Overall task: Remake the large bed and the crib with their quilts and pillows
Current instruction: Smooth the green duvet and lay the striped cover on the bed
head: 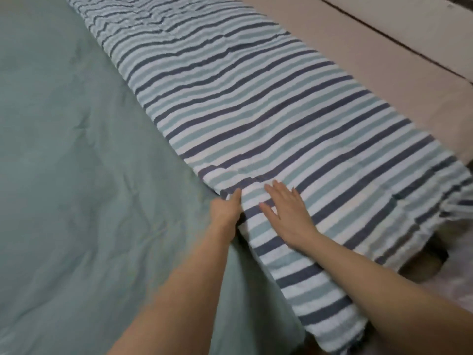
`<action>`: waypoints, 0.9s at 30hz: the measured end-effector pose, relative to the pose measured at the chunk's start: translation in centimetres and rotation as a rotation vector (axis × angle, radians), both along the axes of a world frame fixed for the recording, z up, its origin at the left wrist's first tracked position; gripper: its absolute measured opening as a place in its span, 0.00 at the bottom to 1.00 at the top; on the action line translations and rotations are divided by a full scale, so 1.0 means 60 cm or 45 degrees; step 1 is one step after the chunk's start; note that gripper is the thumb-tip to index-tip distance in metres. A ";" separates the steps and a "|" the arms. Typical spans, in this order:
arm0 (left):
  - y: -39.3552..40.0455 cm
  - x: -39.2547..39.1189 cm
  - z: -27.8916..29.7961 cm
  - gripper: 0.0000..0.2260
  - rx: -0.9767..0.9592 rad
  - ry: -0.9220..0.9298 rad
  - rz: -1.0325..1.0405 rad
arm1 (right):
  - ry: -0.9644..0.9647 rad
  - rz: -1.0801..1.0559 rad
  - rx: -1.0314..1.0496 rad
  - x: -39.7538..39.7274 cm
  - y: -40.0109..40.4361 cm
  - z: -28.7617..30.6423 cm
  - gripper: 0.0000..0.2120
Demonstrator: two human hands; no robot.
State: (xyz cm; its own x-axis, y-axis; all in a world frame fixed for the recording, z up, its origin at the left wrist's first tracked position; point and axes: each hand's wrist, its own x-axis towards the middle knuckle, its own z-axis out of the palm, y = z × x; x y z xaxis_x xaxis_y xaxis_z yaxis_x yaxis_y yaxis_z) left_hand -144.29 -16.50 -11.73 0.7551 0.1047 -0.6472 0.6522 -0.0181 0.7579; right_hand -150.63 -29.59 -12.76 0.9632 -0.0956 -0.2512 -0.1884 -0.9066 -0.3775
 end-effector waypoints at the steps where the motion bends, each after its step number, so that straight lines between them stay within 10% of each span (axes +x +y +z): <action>1: -0.006 -0.014 0.006 0.16 0.009 -0.171 0.059 | -0.049 -0.017 0.014 -0.018 0.003 0.001 0.27; 4: 0.004 -0.056 0.003 0.19 0.050 -0.538 0.181 | -0.250 -0.075 0.016 -0.064 0.001 0.007 0.28; 8: 0.033 -0.117 -0.044 0.16 0.297 -0.212 0.099 | -0.053 0.076 -0.113 -0.129 -0.010 -0.003 0.36; 12: -0.015 -0.174 -0.035 0.22 0.012 0.118 -0.002 | -0.019 0.041 -0.212 -0.199 -0.022 -0.002 0.38; 17: -0.057 -0.252 -0.006 0.15 0.150 -0.001 -0.268 | 0.056 0.085 -0.407 -0.323 -0.018 -0.014 0.52; 23: -0.064 -0.267 0.048 0.17 0.070 -0.325 -0.192 | -0.372 -0.471 -0.027 -0.337 -0.010 0.052 0.31; 27: -0.010 -0.291 0.021 0.18 0.309 -0.352 -0.291 | -0.426 -0.322 0.064 -0.391 0.053 0.066 0.27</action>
State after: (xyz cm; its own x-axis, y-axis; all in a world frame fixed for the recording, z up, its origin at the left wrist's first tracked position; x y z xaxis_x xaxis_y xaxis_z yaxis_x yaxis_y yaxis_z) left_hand -161.73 -17.10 -10.49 0.9181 0.0388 -0.3945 0.3836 -0.3375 0.8596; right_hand -174.08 -26.39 -8.78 0.9403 -0.3349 0.0608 -0.2621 -0.8265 -0.4981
